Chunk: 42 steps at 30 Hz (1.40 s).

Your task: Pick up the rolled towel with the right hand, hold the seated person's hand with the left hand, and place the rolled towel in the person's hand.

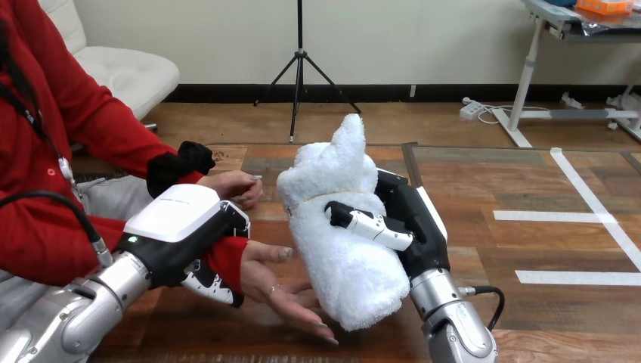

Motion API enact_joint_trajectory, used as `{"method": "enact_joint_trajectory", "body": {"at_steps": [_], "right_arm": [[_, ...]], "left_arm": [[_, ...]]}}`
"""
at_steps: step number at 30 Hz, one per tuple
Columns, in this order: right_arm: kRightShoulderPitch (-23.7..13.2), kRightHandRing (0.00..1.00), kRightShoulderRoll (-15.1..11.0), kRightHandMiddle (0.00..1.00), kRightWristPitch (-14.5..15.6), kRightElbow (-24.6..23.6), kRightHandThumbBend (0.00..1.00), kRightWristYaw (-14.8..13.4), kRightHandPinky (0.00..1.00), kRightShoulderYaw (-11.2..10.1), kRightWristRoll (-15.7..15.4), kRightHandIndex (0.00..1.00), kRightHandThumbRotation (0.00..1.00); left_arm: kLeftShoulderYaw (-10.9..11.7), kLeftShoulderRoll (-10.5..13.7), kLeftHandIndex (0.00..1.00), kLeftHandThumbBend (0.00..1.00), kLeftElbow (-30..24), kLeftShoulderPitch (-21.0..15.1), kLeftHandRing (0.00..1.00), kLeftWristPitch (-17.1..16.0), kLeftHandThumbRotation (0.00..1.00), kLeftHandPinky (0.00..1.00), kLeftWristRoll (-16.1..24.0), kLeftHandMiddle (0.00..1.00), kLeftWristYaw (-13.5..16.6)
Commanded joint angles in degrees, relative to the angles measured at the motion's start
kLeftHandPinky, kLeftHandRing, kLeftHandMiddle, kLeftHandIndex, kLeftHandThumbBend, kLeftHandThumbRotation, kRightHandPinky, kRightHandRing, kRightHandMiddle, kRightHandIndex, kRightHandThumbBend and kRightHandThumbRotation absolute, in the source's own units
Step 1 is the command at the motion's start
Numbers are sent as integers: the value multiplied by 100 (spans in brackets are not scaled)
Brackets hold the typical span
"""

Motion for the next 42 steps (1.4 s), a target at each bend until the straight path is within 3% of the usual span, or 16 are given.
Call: {"method": "enact_joint_trajectory", "body": {"at_steps": [1,15,42], "right_arm": [[-350,14,288,24,-310,-276,63,69,7,2,124,28,0],[-354,14,406,23,-457,-88,62,289,9,-41,292,27,0],[-398,14,543,23,-461,153,61,189,8,-44,357,27,0]], "left_arm": [[218,-158,35,81,-344,-359,29,-41,4,26,-208,34,68],[295,-101,35,81,-651,-243,29,54,4,26,-307,34,-76],[392,-2,35,80,-940,-91,29,151,5,27,-377,35,-194]]}}
